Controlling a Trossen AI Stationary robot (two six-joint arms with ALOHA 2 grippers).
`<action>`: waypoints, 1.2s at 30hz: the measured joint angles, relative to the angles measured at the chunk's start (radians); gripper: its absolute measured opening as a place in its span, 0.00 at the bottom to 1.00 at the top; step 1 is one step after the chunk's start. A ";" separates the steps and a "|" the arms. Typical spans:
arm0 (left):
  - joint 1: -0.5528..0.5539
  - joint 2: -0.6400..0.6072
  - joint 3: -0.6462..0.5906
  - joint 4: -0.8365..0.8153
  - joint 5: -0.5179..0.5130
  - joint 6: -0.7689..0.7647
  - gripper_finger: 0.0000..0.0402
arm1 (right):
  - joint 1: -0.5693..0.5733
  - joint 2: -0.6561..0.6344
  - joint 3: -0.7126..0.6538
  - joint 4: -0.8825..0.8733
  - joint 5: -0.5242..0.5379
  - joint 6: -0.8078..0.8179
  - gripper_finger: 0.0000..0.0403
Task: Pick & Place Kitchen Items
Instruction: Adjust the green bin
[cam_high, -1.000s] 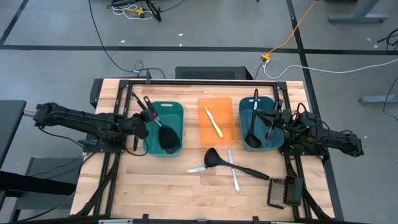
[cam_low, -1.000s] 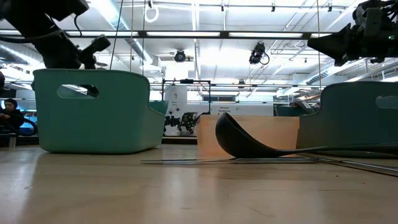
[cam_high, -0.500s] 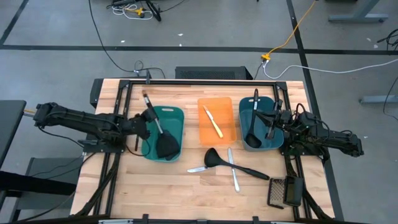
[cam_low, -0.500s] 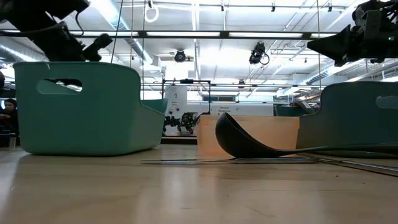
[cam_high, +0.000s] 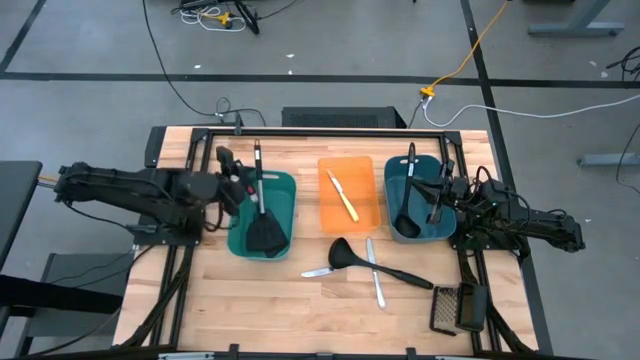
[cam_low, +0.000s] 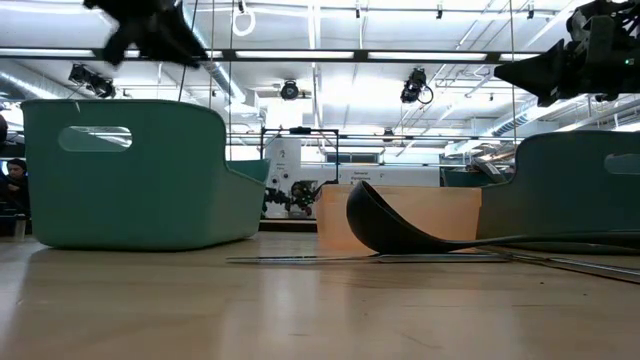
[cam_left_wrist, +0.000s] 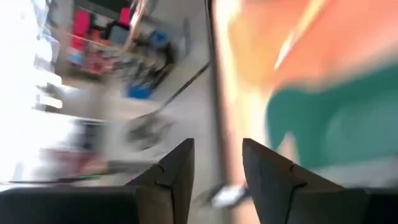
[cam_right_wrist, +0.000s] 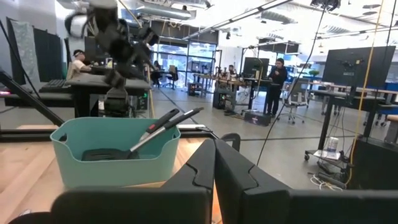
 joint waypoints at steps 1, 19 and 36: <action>0.000 0.002 0.028 -0.014 0.075 -0.088 0.34 | 0.000 0.000 0.000 0.000 0.000 0.000 0.02; -0.218 0.617 0.418 -0.554 0.545 -0.940 0.50 | 0.000 0.000 0.000 0.004 -0.038 0.003 0.02; -0.288 0.841 0.550 -0.575 0.588 -1.092 0.62 | 0.000 0.000 0.000 0.001 -0.045 0.003 0.02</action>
